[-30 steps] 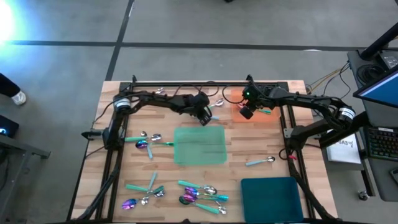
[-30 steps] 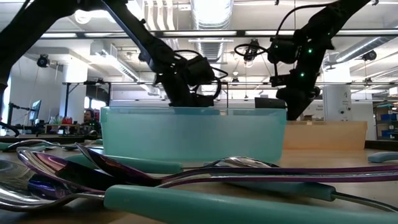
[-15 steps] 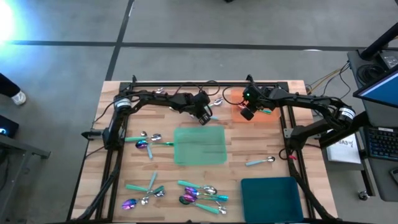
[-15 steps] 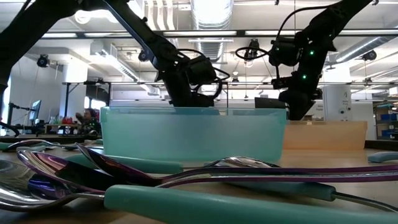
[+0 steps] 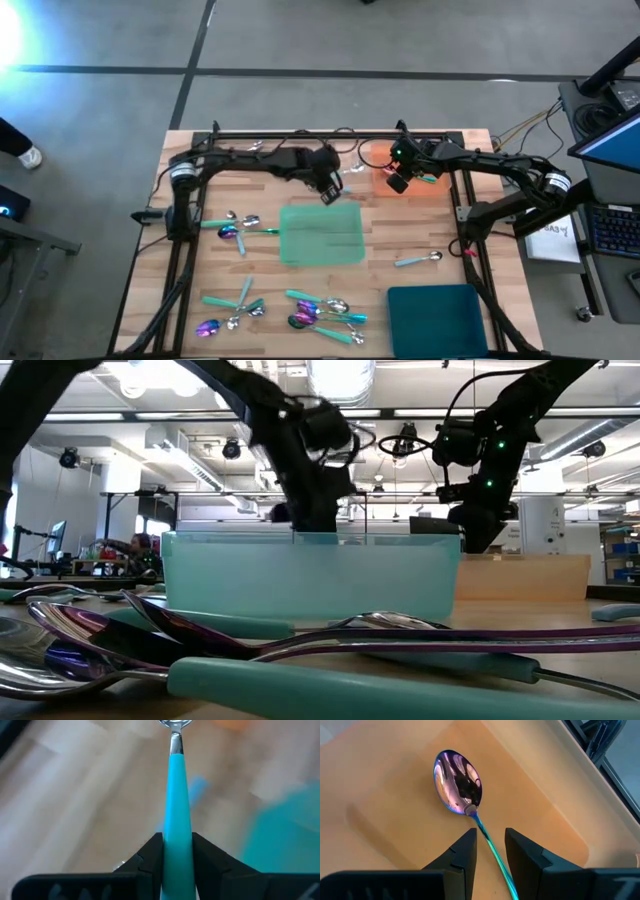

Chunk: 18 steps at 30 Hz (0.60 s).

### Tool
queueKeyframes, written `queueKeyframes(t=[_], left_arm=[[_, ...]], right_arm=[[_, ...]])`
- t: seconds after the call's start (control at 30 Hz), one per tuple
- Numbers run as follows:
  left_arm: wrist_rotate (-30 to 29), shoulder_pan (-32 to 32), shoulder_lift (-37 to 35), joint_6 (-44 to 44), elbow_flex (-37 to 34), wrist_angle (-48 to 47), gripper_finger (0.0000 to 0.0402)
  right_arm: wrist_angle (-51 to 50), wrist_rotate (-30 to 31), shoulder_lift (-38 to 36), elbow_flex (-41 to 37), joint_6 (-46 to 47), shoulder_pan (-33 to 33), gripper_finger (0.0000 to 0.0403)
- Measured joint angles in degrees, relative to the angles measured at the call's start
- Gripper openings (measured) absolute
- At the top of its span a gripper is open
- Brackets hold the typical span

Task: Sort silverware by color (type)
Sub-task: Put the green spoon into the green bin

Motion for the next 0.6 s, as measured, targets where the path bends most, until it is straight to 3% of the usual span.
queueKeyframes(t=[0.33,0.6], left_arm=[[1.18,-10.66,-6.04,-1.26,-0.17,-8.02,0.0065],[3.75,-13.7,-6.53,-8.43,-0.17,-18.61,0.0067]], right_arm=[[2.6,0.0,0.0,0.0,0.07,0.0,0.0091],[3.02,-0.02,0.0,0.0,0.15,0.0,0.0091]])
